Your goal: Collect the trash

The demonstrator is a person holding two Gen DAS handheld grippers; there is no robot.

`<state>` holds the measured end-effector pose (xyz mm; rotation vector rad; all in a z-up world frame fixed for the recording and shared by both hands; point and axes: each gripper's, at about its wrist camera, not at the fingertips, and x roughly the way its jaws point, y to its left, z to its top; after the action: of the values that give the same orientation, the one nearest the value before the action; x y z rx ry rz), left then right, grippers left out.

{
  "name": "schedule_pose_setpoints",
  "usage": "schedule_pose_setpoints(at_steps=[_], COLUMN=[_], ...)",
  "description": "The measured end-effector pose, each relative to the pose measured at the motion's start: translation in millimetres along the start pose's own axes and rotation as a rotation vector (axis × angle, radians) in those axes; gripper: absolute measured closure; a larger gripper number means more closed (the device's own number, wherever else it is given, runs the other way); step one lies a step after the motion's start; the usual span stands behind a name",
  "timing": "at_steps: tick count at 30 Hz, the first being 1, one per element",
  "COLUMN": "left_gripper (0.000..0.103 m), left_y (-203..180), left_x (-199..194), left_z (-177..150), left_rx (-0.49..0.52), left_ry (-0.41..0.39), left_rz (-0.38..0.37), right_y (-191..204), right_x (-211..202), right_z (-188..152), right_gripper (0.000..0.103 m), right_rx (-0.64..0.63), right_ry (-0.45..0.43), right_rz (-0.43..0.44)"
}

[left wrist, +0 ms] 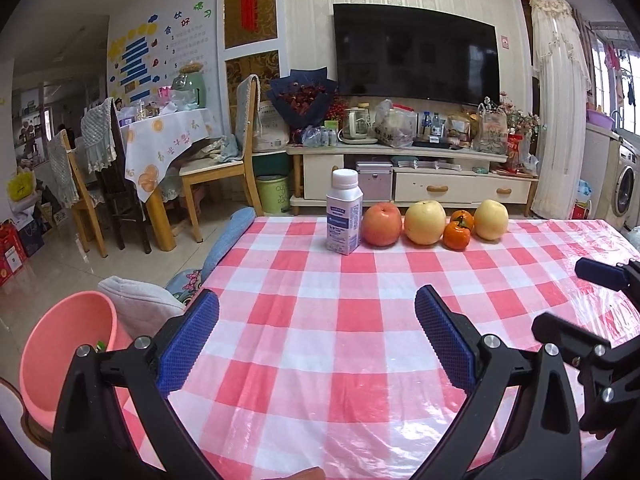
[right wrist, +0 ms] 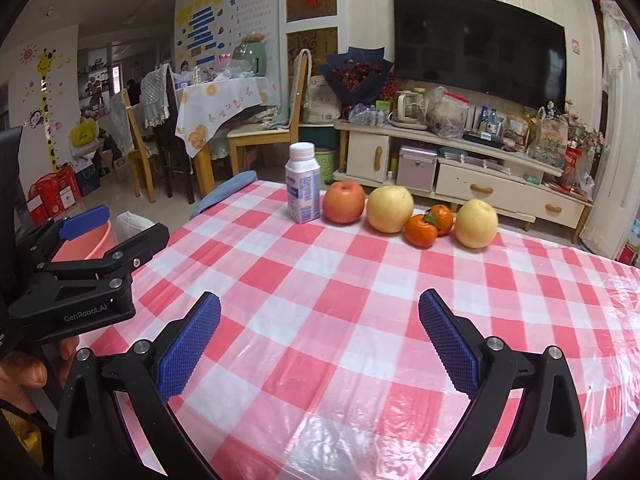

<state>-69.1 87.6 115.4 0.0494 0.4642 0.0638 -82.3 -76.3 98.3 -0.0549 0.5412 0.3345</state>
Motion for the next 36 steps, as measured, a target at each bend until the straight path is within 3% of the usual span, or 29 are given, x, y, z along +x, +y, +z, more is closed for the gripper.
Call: schedule_pose_setpoints(at_steps=[21,36], left_gripper=[0.004,0.004], left_y=[-62,-77], left_x=[-78,-98], left_z=[30,37], left_rx=[0.069,0.096], left_ry=[-0.087,-0.105], left_rz=[0.069,0.093], right_y=[-52,-62], right_x=[-67,-83], right_z=[-1,-4], right_gripper=[0.005,0.005], right_rx=[0.076,0.077], right_ry=[-0.145,-0.176], right_rz=[-0.037,-0.040])
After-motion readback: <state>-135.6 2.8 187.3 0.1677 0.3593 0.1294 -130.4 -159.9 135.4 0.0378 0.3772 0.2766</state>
